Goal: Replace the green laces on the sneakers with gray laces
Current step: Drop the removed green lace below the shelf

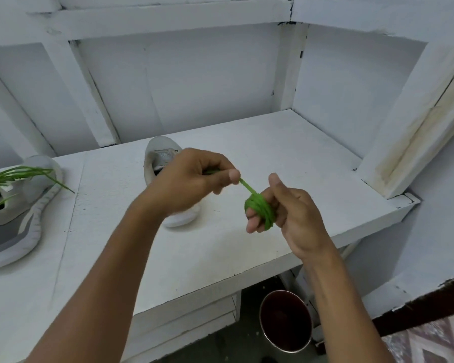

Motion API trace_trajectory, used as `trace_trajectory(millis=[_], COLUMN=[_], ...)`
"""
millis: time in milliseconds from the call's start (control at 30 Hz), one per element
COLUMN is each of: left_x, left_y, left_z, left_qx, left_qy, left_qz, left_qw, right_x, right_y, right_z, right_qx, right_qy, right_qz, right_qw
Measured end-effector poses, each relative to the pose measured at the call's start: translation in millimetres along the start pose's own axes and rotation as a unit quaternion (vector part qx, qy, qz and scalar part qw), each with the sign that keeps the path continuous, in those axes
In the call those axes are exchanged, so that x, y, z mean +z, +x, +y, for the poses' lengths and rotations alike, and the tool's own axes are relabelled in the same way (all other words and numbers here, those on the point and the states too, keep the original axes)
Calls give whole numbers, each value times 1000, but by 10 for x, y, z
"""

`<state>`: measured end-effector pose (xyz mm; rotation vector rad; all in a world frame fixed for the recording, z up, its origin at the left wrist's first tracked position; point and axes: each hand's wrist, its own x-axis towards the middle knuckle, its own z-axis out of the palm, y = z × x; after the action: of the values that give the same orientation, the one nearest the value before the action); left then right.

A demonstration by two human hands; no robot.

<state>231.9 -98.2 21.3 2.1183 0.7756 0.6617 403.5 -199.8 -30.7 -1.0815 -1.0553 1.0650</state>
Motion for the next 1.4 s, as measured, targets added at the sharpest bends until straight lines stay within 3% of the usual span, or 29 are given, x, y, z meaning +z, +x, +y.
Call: trace_trajectory(millis=[200, 400, 633, 900, 1033, 1200, 1400], left_x=[629, 927, 1017, 1238, 1431, 1719, 2099], left_y=[-58, -117, -127, -109, -16, 63, 95], left_z=[-195, -87, -40, 15, 57, 115, 137], left_qx=[-40, -37, -37, 21, -22, 4, -7], left_qy=[45, 120, 64, 25, 27, -21, -54], left_qz=[19, 66, 167, 137, 99, 100, 51], left_qw=[998, 990, 983, 990, 994, 995, 997], right_x=[-44, 15, 24, -209, -347, -609, -829], right_y=[53, 40, -11, -106, -227, -424, -617], right_z=[25, 144, 120, 118, 164, 150, 263], right_qx=[-28, -65, -77, -23, -8, -3, 24], right_qy=[292, 178, 137, 265, 253, 248, 241], right_qz=[-17, 82, 131, 230, 255, 262, 361], right_qw=[956, 978, 979, 936, 933, 933, 900])
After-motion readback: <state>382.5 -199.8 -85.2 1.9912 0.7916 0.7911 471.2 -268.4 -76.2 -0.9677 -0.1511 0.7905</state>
